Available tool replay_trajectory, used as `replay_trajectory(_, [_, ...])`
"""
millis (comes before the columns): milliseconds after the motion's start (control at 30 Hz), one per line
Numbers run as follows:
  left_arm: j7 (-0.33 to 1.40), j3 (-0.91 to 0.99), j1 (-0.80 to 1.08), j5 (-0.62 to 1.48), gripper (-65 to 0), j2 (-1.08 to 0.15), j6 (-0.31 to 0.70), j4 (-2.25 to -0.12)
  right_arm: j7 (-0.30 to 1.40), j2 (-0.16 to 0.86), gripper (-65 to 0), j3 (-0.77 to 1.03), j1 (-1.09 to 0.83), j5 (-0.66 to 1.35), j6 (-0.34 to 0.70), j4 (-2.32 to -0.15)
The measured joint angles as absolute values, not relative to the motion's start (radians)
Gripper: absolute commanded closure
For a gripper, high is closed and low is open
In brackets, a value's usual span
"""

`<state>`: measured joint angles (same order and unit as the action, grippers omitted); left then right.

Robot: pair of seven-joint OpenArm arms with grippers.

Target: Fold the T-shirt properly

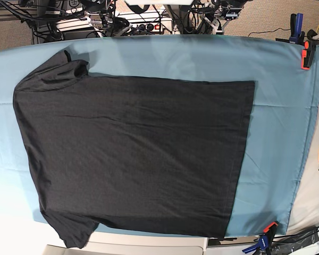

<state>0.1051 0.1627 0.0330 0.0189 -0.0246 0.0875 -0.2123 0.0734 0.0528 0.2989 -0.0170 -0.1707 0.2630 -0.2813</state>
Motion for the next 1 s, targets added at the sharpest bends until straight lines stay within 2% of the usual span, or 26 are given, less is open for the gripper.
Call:
replay_trajectory(600, [0.136,0.163,0.036,0.019,-2.4,-0.025,0.096,-0.225,0.075,0.053,-2.8,0.299,-0.020,-0.169,0.263,-0.282])
replay_trajectory(733, [0.186,0.163,0.085,0.068,-2.4,-0.025,0.102,-0.332,0.089,0.052,-2.8,0.299,-0.042,-0.106,0.271,-0.312])
replay_trajectory(1000, [0.215,0.163,0.256,0.080,-2.4,-0.030,0.103,-0.522,0.122,0.056,-2.8,0.299,-0.154,-0.103,0.271,-0.430])
